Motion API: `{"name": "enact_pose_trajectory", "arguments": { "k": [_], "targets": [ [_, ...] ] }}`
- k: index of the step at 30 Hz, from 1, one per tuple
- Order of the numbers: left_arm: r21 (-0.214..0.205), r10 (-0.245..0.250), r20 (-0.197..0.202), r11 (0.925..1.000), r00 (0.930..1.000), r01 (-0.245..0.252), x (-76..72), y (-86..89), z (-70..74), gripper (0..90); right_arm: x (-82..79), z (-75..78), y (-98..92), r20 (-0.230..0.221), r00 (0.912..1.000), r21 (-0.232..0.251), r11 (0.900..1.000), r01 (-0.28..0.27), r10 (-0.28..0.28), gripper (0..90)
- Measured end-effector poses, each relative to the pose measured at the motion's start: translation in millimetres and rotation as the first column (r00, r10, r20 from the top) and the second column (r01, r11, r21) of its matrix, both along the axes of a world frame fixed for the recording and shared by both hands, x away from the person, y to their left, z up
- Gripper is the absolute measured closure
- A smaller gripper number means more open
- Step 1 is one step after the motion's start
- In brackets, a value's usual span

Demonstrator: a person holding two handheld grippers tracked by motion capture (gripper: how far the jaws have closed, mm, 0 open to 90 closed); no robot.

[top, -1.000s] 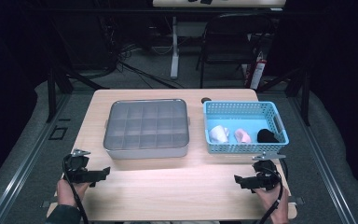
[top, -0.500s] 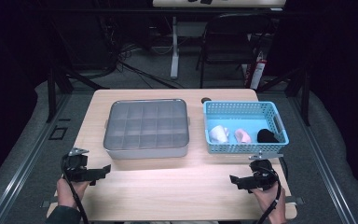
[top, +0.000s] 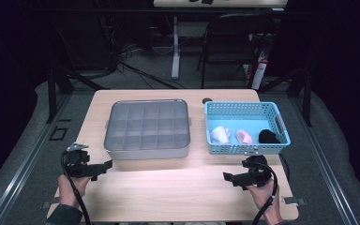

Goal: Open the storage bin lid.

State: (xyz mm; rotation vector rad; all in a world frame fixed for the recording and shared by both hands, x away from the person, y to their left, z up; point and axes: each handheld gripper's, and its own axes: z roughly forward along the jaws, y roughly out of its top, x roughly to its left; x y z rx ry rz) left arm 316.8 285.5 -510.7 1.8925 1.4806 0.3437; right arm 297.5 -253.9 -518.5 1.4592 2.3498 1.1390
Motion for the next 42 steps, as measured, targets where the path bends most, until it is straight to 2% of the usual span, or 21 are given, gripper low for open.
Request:
{"name": "enact_pose_trajectory", "arguments": {
  "k": [5, 9, 16, 23, 29, 34, 37, 41, 42],
  "targets": [
    [-0.009, 0.004, 0.017, 1.0, 0.9999, -0.003, 5.5, 3.1, 6.0, 0.2, 5.7, 7.4, 8.2, 0.007, 0.9995, 0.023, 0.9993, -0.031, 0.03, 0.0],
    [-0.024, 0.005, 0.021, 0.9997, 0.9998, -0.004, 10.9, 6.6, 9.2, 0.2, 13.1, 15.2, 12.0, 0.011, 0.9991, 0.062, 0.9972, -0.041, 0.041, 0.0],
    [-0.05, 0.01, 0.021, 0.9987, 0.9997, -0.009, 22.2, 14.3, 13.3, 0.2, 30.0, 28.4, 18.7, 0.024, 0.999, 0.105, 0.9937, -0.04, 0.038, 0.0],
    [-0.059, 0.007, 0.022, 0.9982, 0.9997, -0.006, 34.1, 15.6, 15.0, 0.1, 53.8, 31.5, 33.0, 0.007, 0.9983, 0.112, 0.992, -0.058, 0.058, 0.1],
    [-0.065, 0.008, 0.034, 0.9979, 0.9994, -0.005, 45.7, 13.7, 18.7, 0.1, 71.2, 37.7, 48.0, 0.012, 0.9979, 0.099, 0.9929, -0.065, 0.064, 0.8],
    [-0.076, 0.014, 0.041, 0.997, 0.9991, -0.01, 58.8, 11.9, 20.6, 0.3, 86.2, 42.3, 57.8, 0.015, 0.9969, 0.117, 0.9901, -0.078, 0.077, 1.5],
    [-0.088, 0.014, 0.035, 0.9961, 0.9993, -0.011, 66.7, 10.9, 21.4, 1.1, 95.9, 42.7, 63.8, 0.011, 0.9966, 0.139, 0.987, -0.082, 0.081, 2.4],
    [-0.08, 0.007, 0.017, 0.9968, 0.9998, -0.005, 78.2, 9.1, 21.4, 1.6, 108.1, 41.7, 73.8, -0.009, 0.9964, 0.132, 0.9878, -0.083, 0.085, 5.8],
    [-0.09, 0.008, 0.016, 0.9959, 0.9998, -0.006, 80.9, 8.6, 21.0, 1.7, 111.0, 41.5, 75.8, -0.014, 0.9962, 0.134, 0.9875, -0.083, 0.085, 6.7]
  ]
}}
